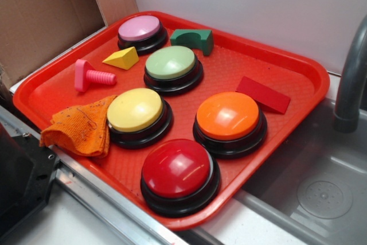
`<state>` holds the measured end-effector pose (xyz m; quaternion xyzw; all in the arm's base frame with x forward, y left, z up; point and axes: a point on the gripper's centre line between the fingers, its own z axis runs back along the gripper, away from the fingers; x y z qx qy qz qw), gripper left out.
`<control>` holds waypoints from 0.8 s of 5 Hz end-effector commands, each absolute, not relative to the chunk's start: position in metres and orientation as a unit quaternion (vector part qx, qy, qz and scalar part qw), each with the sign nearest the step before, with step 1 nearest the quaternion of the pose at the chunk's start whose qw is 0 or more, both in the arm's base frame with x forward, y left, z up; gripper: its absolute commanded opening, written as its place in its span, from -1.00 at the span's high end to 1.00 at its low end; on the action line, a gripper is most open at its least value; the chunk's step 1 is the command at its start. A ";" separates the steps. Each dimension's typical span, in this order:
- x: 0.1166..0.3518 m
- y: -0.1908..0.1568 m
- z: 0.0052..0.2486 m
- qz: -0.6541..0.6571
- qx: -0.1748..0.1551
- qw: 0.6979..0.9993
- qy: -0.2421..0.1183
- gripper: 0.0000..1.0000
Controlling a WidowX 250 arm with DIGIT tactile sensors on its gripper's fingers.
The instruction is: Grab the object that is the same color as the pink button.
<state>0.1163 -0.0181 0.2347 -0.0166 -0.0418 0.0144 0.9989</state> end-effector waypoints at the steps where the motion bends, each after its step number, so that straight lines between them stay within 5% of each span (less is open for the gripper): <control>1: 0.116 -0.018 0.235 0.014 -0.017 0.999 -0.042 -1.00; 3: 0.145 0.006 0.202 0.227 -0.025 0.970 -0.083 -1.00; 4: 0.165 0.025 0.179 0.347 -0.032 0.932 -0.099 -1.00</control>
